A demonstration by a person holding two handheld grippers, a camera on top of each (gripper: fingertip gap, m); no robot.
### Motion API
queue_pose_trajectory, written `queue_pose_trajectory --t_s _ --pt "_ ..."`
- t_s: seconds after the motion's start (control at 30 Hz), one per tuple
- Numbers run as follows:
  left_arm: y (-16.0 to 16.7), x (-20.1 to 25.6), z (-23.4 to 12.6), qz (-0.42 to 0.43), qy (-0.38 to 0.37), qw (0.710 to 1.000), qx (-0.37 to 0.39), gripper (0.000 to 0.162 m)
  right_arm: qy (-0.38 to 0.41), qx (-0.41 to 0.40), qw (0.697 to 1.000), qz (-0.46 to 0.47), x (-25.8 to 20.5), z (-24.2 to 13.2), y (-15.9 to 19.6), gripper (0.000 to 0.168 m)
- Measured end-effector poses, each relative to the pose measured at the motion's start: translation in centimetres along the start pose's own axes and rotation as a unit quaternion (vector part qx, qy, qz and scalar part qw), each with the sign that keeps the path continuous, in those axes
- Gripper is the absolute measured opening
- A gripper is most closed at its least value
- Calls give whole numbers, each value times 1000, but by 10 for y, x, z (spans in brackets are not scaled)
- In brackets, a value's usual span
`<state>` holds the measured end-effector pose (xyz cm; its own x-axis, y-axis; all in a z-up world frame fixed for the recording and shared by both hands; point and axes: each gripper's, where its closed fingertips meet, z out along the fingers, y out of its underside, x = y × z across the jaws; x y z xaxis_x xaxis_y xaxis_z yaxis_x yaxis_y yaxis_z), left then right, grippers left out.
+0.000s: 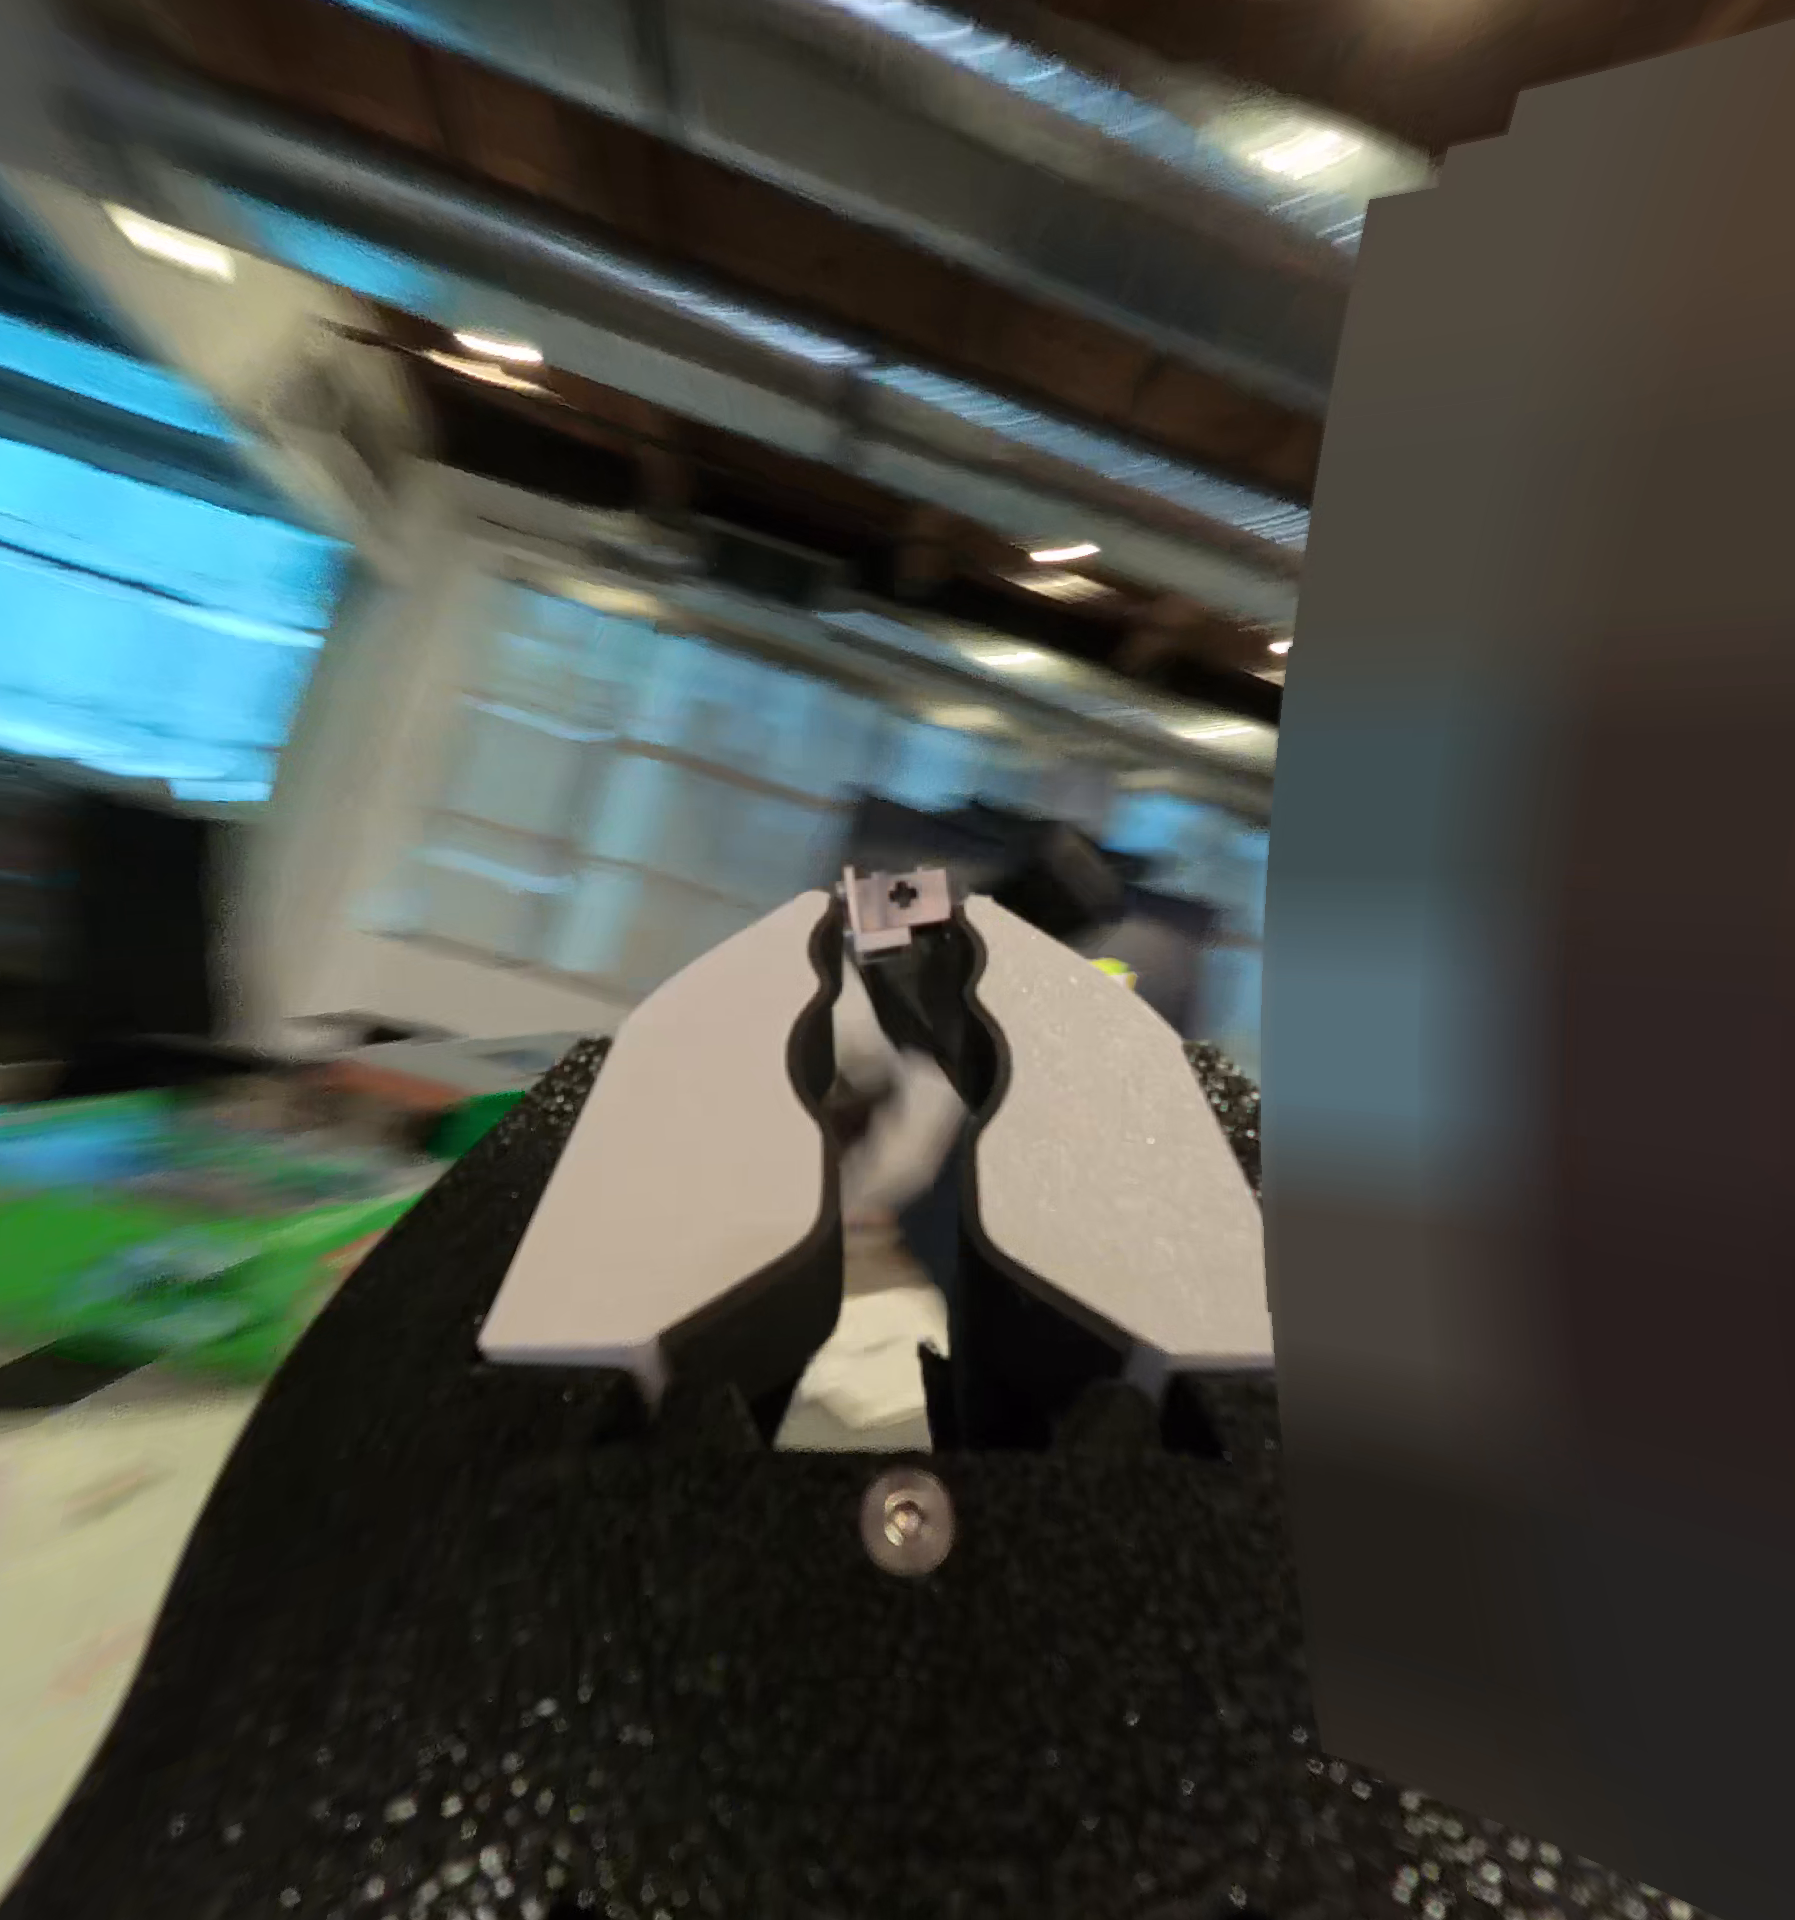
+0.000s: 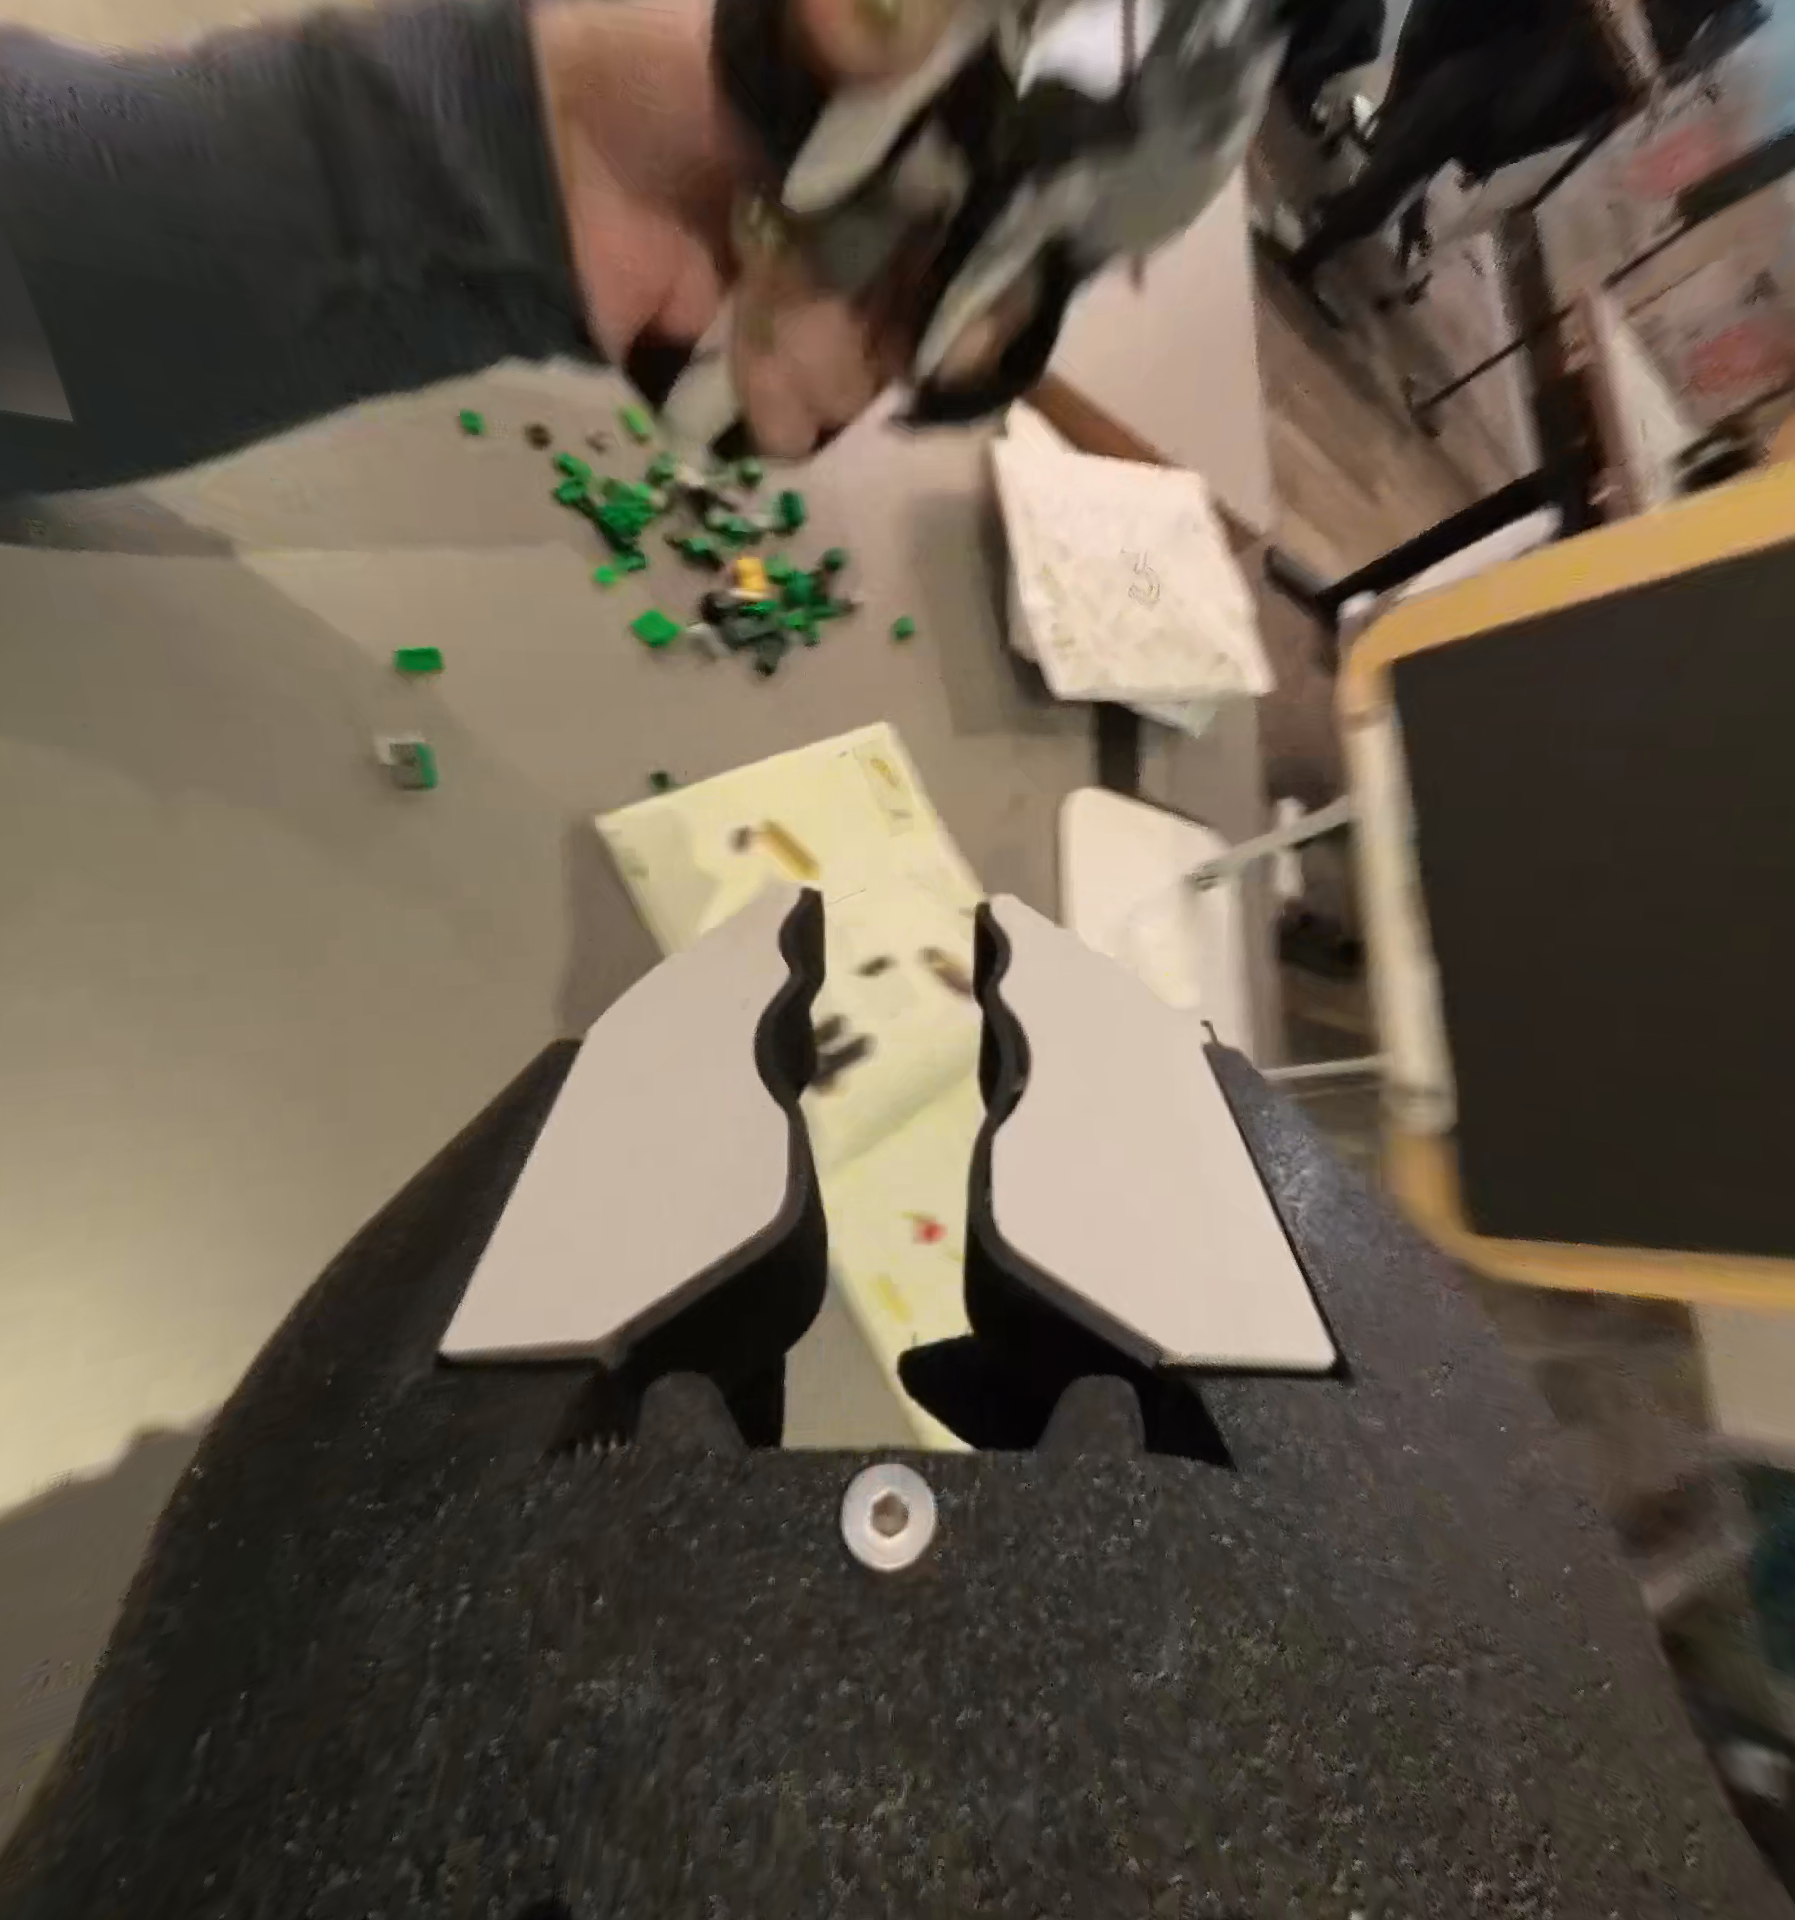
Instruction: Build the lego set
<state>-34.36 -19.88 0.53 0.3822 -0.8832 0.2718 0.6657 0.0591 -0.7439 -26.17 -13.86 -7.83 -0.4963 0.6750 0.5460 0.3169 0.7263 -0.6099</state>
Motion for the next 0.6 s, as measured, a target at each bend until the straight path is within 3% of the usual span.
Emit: queue_pose_trajectory --t_s 0.1,0.27,0.47,0.6 --pt "2 10 -25 57 -80 995 -14 19 -42 28 995 86 -61 43 19 27" --pt "21 40 -72 148 -180 971 -51 19 -59 -7 993 98 -121 111 36 15" --pt "28 76 -120 205 -264 943 -2 19 -179 19 950 254 -172 146 -18 7" --pt "38 91 -134 241 -294 925 2 19 -147 -17 954 259 -205 166 -22 6"
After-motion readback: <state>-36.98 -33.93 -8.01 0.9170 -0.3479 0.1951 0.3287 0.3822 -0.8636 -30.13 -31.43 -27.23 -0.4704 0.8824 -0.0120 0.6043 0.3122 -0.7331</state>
